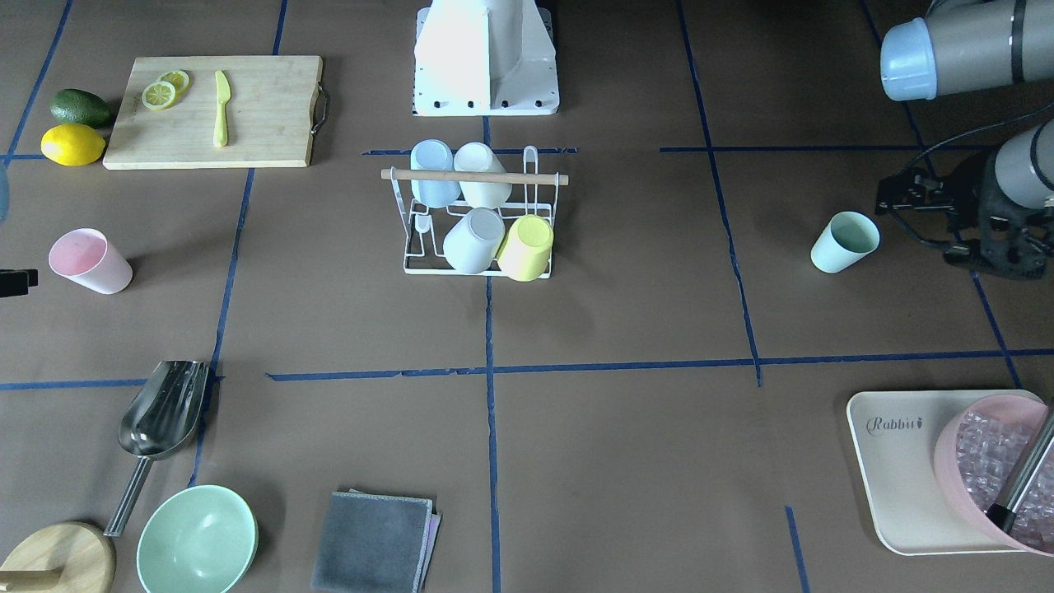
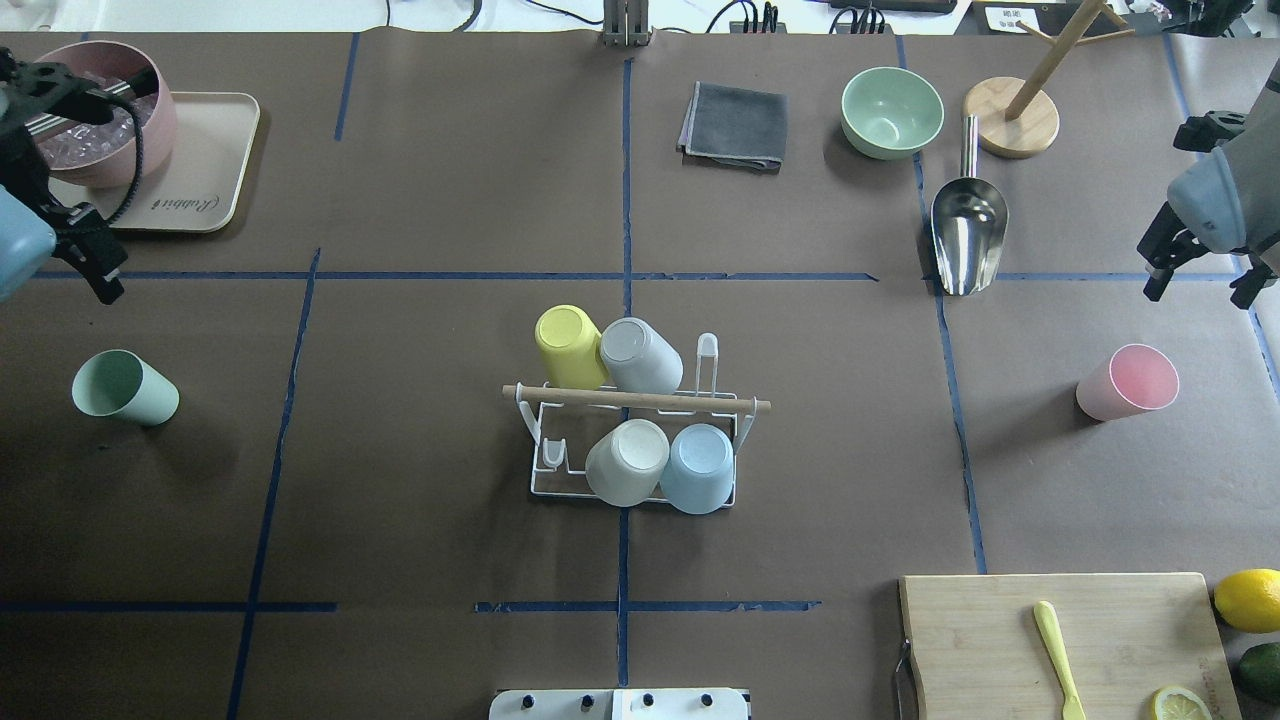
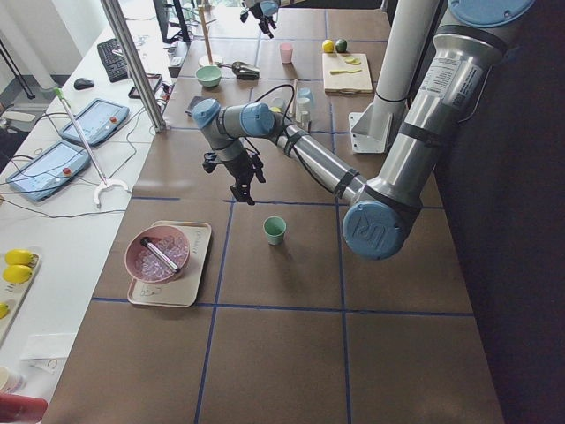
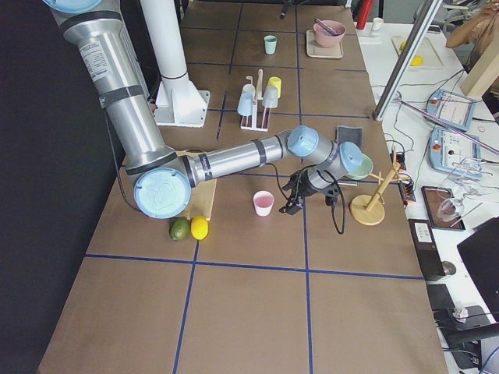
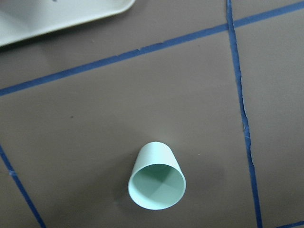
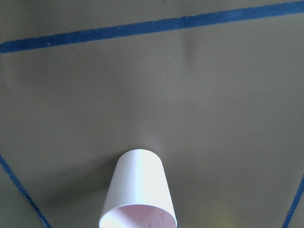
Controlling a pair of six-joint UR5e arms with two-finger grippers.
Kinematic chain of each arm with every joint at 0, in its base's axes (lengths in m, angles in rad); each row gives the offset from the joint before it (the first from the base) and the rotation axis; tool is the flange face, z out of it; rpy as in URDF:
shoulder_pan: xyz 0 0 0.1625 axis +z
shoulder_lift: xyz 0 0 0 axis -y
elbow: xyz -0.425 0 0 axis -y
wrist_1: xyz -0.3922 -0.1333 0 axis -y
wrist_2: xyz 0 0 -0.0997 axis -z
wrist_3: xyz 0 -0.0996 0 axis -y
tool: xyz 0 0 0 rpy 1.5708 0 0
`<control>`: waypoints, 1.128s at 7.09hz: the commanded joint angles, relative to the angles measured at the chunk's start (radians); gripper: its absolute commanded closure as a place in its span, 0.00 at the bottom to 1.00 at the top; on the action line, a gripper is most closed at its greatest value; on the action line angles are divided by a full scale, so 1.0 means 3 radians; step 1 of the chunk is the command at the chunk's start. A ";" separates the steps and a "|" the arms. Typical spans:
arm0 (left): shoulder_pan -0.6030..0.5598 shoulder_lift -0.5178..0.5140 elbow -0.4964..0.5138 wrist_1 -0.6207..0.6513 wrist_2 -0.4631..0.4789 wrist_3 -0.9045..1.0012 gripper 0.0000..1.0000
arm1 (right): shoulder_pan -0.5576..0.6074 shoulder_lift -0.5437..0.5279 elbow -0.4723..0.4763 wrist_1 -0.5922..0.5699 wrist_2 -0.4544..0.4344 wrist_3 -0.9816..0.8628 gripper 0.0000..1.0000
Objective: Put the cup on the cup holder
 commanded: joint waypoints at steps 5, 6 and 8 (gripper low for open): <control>0.0327 -0.0128 0.0613 -0.0005 0.0069 0.0269 0.00 | -0.0188 0.0371 -0.0790 0.0004 0.0205 -0.0292 0.00; 0.0311 -0.0251 0.0737 -0.0005 0.0176 0.0295 0.00 | -0.0275 0.0360 -0.0780 0.0009 0.0205 -0.0292 0.00; 0.0296 -0.0476 0.1028 0.0000 0.0360 0.0397 0.00 | -0.0291 0.0314 -0.0805 0.0009 0.0205 -0.0505 0.00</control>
